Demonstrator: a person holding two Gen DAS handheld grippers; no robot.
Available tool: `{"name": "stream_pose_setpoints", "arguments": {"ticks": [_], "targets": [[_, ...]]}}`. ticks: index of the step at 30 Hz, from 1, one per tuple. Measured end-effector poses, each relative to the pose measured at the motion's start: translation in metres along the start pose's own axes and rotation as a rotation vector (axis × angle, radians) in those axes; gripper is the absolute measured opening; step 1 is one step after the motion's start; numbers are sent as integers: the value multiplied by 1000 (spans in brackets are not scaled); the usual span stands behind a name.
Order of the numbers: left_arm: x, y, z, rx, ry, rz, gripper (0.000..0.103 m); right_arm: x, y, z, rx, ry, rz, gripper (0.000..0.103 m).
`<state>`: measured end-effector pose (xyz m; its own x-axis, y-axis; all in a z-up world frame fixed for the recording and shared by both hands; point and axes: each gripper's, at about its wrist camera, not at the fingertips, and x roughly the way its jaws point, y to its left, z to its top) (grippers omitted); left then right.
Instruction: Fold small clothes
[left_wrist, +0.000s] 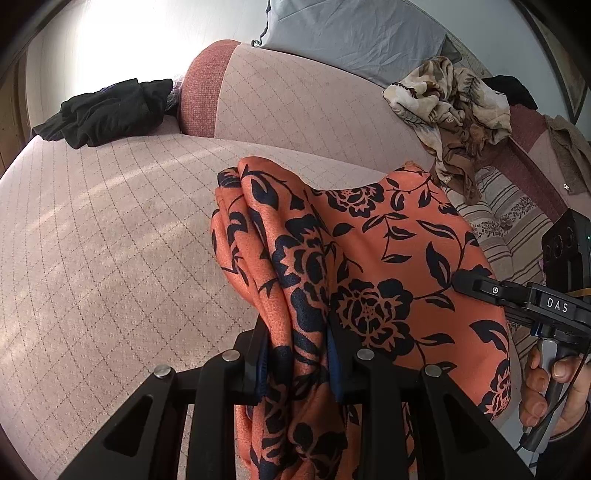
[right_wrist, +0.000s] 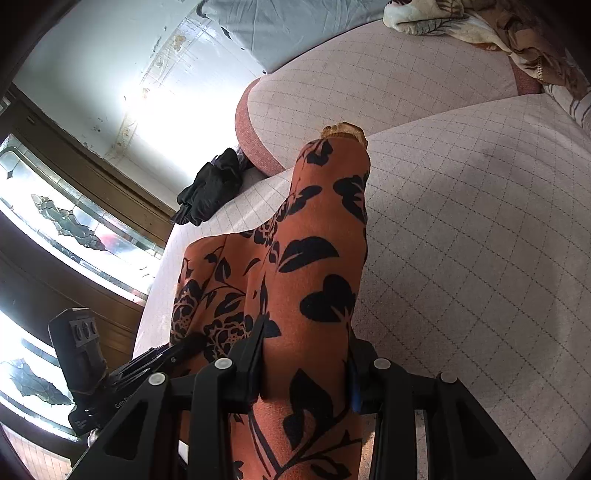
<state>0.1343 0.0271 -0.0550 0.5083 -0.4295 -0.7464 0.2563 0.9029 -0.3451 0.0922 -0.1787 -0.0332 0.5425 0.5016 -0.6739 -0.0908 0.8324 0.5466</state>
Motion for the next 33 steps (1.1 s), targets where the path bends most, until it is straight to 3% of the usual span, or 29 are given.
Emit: {"name": "stream_pose_setpoints", "arguments": {"ticks": [13,21,24,26,27,31,33], "targets": [[12,2,-1,10,14,6,27,5,-6,2,10,-2,-2,38],[57,8,-16,16,114,20,29,24,-40,-13,88,41,-46,38],[75,18,-23,5,138,52,44,38,-65,-20,144,67,-97,41],[65,30,-23,-37,123,48,59,41,-77,-24,176,73,-137,54],[57,35,-22,-45,109,62,60,37,-78,-25,182,54,-160,60],[18,44,-23,-1,21,100,58,10,-70,-13,143,-39,-273,60],[2,43,-27,19,-3,69,58,-4,-54,-2,110,-94,-248,61]]}}
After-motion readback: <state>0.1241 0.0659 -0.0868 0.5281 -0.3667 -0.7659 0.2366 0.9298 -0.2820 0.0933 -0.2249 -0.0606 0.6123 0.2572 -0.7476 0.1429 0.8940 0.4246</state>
